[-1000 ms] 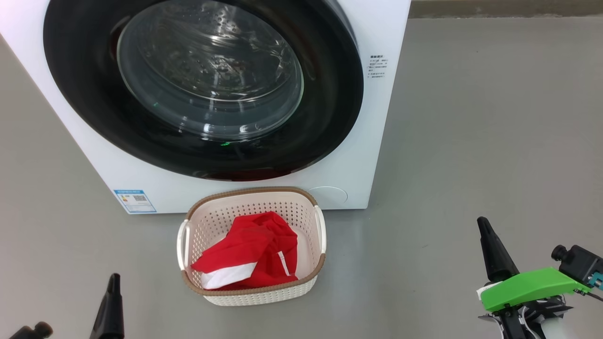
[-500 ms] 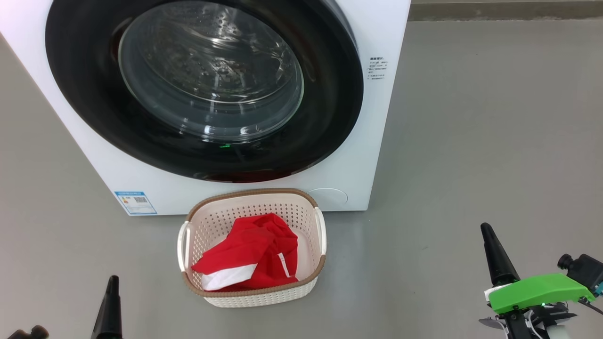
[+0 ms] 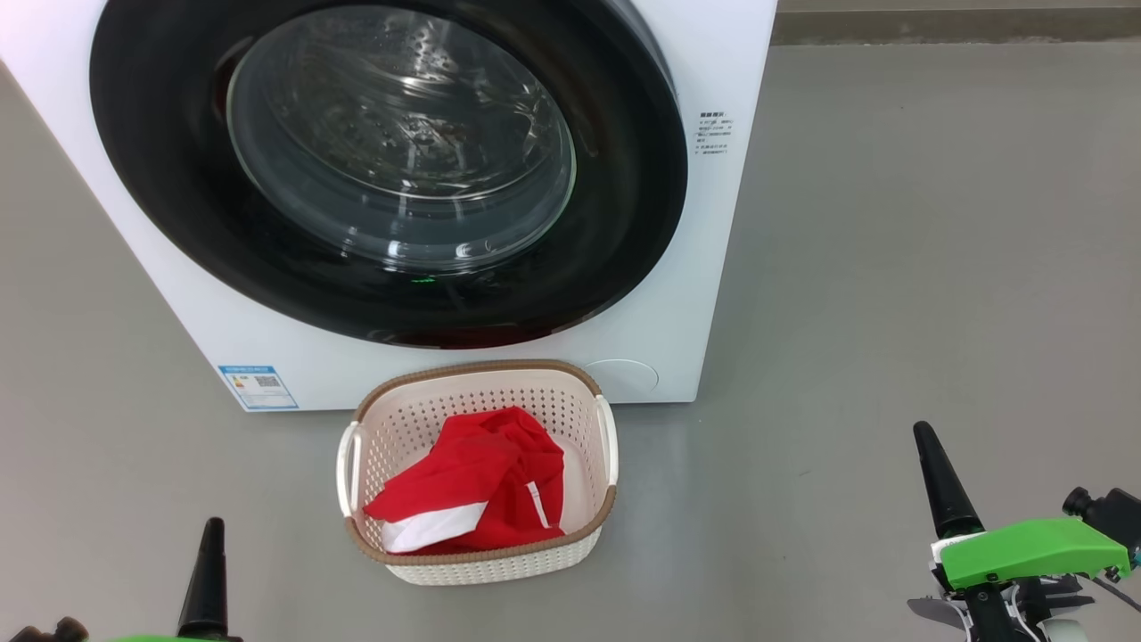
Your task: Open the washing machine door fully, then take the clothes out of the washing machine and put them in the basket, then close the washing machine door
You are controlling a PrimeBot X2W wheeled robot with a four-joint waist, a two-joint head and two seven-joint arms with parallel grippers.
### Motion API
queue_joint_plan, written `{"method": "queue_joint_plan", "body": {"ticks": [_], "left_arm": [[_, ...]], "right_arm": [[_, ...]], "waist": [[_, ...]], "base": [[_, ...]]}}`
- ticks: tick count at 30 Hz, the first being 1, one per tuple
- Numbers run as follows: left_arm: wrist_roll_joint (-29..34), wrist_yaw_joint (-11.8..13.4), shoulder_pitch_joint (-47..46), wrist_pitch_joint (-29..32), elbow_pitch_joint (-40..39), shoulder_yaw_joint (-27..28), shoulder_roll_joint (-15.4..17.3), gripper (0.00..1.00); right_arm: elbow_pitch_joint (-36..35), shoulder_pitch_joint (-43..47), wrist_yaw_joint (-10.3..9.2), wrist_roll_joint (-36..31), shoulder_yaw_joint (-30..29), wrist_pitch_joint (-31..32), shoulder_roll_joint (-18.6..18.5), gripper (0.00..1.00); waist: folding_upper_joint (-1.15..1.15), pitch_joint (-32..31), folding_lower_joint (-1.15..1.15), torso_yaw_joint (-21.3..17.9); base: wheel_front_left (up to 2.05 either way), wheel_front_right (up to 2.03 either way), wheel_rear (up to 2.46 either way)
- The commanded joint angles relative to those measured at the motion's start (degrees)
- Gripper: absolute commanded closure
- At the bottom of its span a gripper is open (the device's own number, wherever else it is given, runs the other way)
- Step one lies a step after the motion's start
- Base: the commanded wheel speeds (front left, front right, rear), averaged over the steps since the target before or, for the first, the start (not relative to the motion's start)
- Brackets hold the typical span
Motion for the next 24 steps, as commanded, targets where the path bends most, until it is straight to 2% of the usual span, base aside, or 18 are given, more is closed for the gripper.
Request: {"method": "queue_joint_plan", "body": {"ticks": [1, 24], "left_arm": [[-1.9, -0.7, -2.8, 0.6, -0.9, 1.8, 0.6, 1.00], [-13.3, -0.9, -4.2, 4.4, 0.6, 4.1, -0.9, 1.00]], "right_arm": [[-1.8, 0.0, -0.03, 2.0, 0.2, 0.6, 0.0, 1.00], [-2.6, 1.0, -0.06, 15.1, -1.7, 4.5, 1.3, 1.00]], "waist": [[0.00, 0.0, -0.01, 0.0], [0.00, -0.6, -0.01, 0.1]], "base": [[0.00, 0.00, 0.00], [0.00, 0.00, 0.00]]}}
